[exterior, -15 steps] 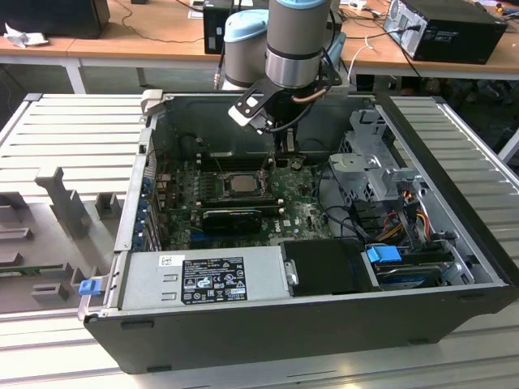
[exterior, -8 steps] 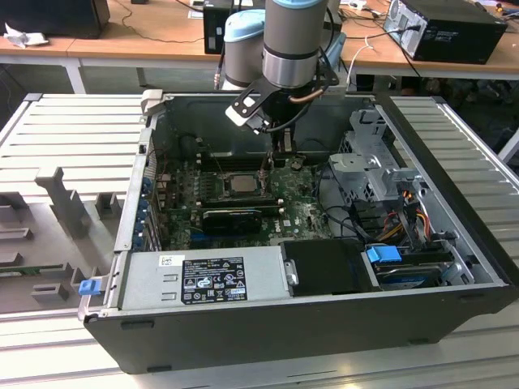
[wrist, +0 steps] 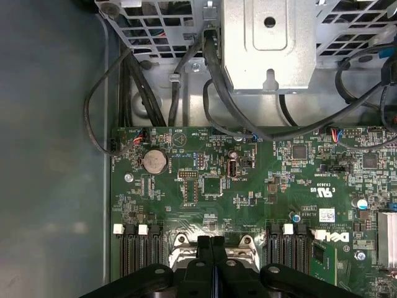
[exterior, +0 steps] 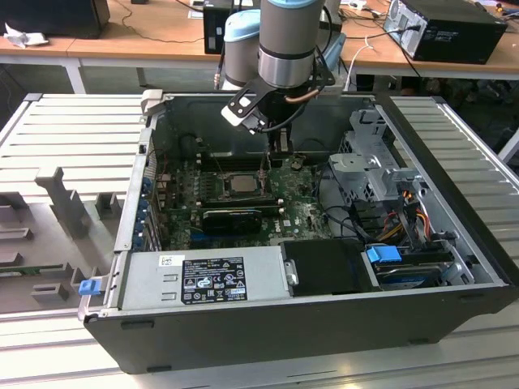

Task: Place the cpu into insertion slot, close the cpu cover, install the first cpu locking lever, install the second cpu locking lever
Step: 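Close the cpu cover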

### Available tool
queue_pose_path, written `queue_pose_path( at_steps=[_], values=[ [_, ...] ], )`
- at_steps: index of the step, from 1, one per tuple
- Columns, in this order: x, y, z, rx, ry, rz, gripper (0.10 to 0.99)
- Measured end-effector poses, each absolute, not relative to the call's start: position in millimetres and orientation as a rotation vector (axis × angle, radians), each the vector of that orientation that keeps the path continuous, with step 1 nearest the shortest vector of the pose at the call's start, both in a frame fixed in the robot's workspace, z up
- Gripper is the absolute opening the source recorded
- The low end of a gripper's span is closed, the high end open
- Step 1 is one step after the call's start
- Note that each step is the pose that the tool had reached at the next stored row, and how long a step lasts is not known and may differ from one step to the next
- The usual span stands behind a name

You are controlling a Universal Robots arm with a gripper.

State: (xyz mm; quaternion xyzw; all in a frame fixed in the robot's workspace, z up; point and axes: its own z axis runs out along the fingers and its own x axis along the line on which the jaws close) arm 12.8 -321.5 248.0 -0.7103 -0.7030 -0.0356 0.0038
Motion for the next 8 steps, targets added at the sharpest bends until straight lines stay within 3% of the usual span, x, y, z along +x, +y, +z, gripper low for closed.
queue_pose_path(
  at_steps=[8],
  values=[
    [1.4, -321.5, 247.9, -2.226, -2.203, -0.112, 0.106]
  ],
)
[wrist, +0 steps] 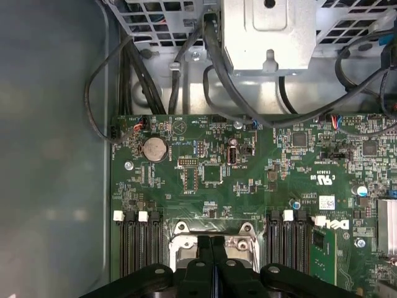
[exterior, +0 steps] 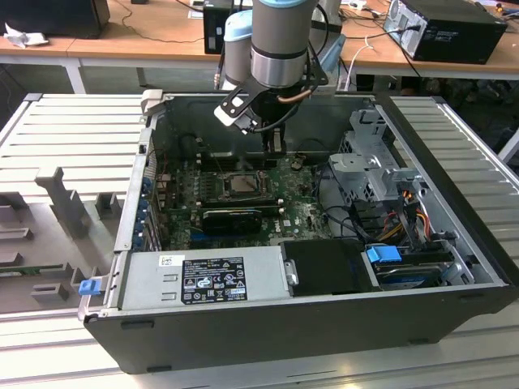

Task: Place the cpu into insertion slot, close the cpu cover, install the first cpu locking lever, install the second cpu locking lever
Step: 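Close the cpu cover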

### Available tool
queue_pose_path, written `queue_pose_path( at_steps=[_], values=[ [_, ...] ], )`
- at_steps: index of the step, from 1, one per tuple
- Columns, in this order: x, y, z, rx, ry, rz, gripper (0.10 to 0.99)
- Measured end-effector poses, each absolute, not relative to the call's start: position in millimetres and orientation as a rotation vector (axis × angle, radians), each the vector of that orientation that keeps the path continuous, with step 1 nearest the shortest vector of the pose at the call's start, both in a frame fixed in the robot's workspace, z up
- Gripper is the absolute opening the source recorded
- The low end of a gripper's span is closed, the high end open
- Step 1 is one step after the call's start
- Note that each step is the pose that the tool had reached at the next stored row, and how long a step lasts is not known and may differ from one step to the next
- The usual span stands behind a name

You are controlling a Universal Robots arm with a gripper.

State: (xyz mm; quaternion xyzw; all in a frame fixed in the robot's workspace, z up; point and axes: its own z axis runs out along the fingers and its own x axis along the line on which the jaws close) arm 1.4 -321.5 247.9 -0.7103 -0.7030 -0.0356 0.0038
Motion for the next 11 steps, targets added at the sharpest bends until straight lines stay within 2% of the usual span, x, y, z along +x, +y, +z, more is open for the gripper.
queue_pose_path(
  at_steps=[11],
  values=[
    [-20.7, -321.5, 222.1, -2.209, -2.219, -0.111, 0.106]
  ],
)
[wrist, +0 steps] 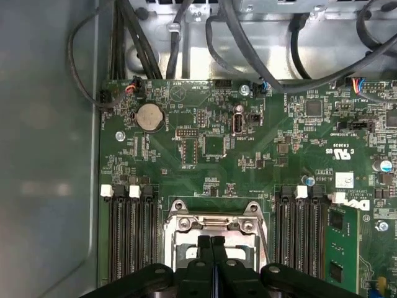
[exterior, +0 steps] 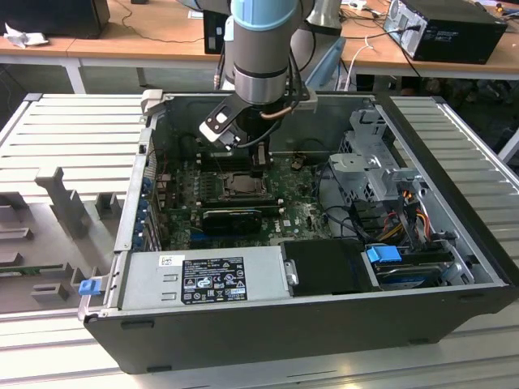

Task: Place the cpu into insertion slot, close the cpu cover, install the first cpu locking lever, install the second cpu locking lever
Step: 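Close the cpu cover, then install the first cpu locking lever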

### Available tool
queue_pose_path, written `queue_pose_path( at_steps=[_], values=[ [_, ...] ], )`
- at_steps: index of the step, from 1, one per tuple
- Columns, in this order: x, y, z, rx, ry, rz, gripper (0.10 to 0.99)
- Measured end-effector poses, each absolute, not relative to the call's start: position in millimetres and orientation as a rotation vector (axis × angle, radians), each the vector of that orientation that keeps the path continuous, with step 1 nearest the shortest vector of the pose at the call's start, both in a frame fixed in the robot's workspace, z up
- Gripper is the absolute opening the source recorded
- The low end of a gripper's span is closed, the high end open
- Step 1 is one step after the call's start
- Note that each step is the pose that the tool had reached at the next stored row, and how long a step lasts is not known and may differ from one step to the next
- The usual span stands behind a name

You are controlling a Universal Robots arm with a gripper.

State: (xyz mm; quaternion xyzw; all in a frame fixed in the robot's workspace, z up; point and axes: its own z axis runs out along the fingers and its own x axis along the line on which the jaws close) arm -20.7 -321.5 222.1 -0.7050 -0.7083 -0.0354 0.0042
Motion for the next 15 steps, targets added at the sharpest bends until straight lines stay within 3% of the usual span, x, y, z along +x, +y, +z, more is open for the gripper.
queue_pose_path(
  at_steps=[15],
  values=[
    [-46.6, -321.5, 224.0, -2.209, -2.219, -0.111, 0.106]
  ],
)
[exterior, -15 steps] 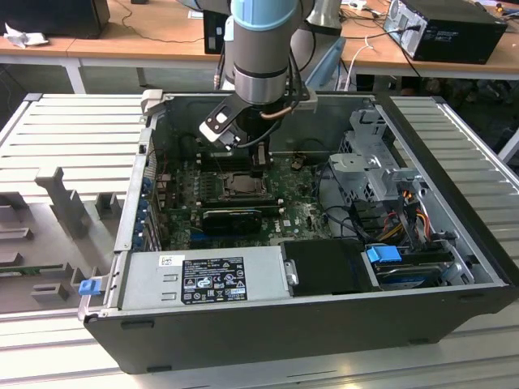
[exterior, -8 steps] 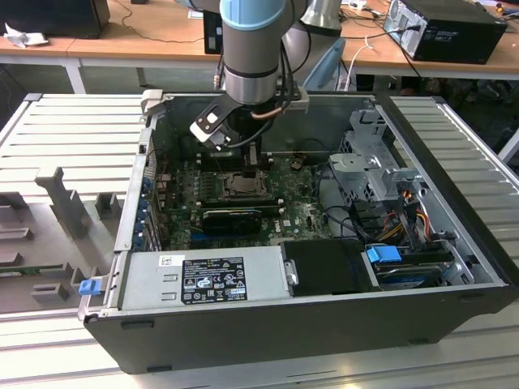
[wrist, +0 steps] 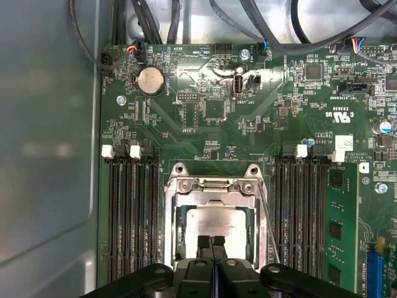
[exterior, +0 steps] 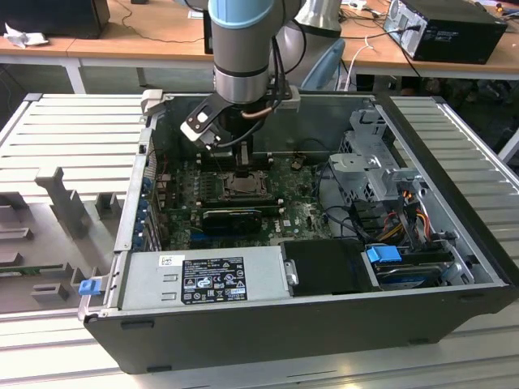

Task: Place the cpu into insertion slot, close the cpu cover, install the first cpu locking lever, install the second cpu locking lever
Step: 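Install the first cpu locking lever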

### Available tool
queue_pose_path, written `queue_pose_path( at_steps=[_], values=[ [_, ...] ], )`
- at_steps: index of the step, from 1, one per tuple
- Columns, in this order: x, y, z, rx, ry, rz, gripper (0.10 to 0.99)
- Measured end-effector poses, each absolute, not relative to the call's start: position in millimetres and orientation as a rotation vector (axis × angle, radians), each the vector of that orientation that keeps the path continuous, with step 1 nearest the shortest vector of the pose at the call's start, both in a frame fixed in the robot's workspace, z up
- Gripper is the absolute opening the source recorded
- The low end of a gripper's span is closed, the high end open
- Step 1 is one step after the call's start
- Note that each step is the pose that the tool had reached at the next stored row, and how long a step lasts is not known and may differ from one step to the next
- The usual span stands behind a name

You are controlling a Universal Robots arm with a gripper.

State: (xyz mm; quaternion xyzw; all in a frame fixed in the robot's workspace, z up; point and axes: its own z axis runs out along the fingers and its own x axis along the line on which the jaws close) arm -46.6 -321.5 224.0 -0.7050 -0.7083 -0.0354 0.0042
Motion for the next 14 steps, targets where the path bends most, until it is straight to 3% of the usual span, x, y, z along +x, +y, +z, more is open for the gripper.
queue_pose_path(
  at_steps=[14],
  values=[
    [-48.1, -321.6, 237.1, -2.209, -2.219, -0.111, 0.106]
  ],
)
